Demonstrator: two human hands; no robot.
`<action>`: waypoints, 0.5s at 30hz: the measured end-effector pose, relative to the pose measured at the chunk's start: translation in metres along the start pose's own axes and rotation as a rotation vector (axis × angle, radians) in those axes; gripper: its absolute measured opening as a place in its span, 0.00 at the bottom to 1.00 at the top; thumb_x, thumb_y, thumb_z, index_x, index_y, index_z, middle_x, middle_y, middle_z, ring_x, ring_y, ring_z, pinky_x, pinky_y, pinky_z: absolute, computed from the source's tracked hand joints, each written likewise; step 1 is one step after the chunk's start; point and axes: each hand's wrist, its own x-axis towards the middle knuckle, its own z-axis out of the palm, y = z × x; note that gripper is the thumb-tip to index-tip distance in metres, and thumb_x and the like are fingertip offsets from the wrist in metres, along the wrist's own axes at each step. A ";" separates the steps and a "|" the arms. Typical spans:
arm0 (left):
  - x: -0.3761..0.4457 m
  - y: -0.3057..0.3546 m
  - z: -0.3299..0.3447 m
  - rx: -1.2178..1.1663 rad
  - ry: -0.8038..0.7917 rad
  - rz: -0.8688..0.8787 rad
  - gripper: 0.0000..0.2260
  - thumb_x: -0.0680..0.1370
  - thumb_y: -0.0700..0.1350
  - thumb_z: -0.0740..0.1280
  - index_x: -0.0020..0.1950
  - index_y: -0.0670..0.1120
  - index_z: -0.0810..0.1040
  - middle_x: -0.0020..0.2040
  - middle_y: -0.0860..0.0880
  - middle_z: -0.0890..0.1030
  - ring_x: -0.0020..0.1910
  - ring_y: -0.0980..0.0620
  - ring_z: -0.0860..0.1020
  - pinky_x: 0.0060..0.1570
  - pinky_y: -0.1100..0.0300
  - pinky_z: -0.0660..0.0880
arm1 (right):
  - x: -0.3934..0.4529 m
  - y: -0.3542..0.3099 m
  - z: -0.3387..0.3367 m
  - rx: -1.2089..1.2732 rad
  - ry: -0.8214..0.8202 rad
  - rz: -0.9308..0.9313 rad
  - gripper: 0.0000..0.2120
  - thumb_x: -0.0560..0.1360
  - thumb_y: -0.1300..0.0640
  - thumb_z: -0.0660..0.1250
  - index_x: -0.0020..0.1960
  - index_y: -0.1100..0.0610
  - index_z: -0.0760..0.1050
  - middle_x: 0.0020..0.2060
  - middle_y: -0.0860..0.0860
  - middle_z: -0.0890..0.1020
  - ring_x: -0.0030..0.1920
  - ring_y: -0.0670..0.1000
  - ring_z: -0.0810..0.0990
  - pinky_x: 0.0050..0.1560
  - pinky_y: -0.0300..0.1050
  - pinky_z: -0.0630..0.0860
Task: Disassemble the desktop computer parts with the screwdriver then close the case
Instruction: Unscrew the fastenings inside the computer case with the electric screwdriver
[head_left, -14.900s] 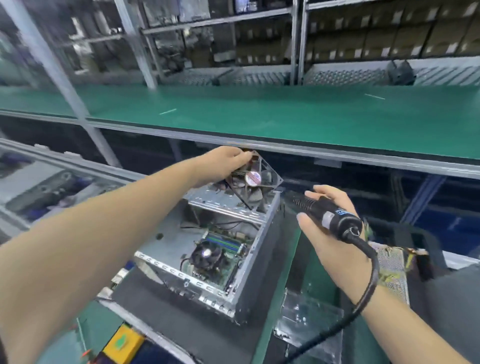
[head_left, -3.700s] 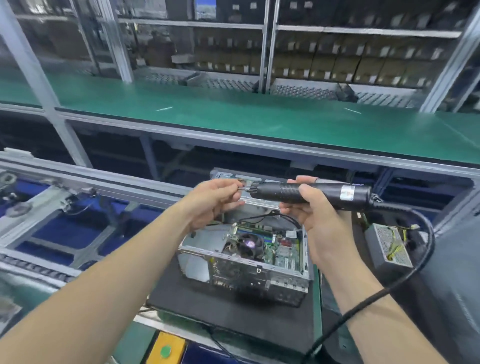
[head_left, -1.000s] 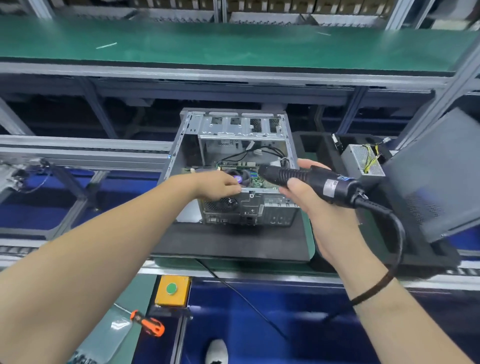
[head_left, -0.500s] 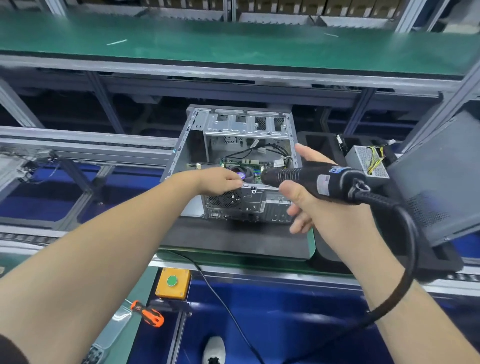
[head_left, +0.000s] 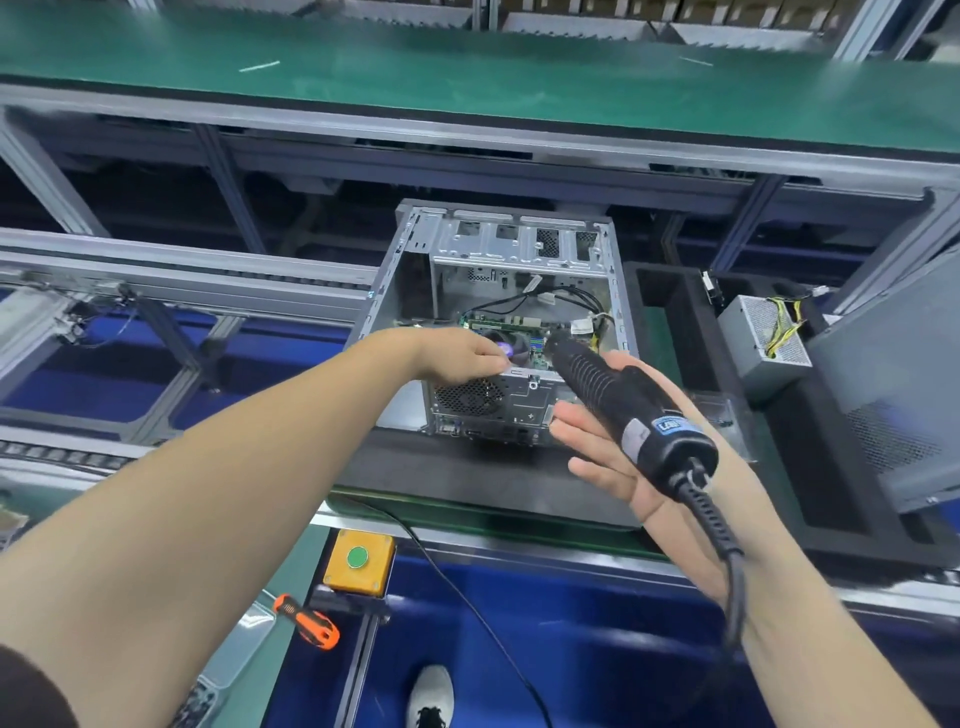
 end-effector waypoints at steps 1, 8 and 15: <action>0.001 0.000 -0.002 0.009 0.000 -0.005 0.11 0.83 0.60 0.57 0.50 0.64 0.79 0.66 0.59 0.78 0.53 0.60 0.76 0.56 0.57 0.66 | 0.000 0.001 -0.003 0.013 0.003 0.014 0.25 0.75 0.53 0.76 0.71 0.48 0.79 0.62 0.68 0.82 0.62 0.67 0.83 0.49 0.52 0.85; 0.007 0.001 -0.008 -0.046 0.026 -0.006 0.13 0.81 0.58 0.60 0.43 0.57 0.80 0.35 0.60 0.76 0.37 0.57 0.74 0.43 0.56 0.69 | 0.006 0.008 0.012 -0.073 0.073 0.066 0.33 0.68 0.28 0.71 0.63 0.48 0.82 0.56 0.69 0.84 0.55 0.69 0.85 0.46 0.52 0.85; 0.007 0.001 -0.006 -0.061 0.027 -0.046 0.20 0.76 0.62 0.59 0.49 0.47 0.78 0.42 0.52 0.76 0.41 0.51 0.72 0.47 0.53 0.69 | 0.003 0.016 0.012 -0.205 0.118 0.038 0.19 0.80 0.40 0.66 0.65 0.49 0.81 0.47 0.57 0.87 0.45 0.67 0.86 0.48 0.63 0.85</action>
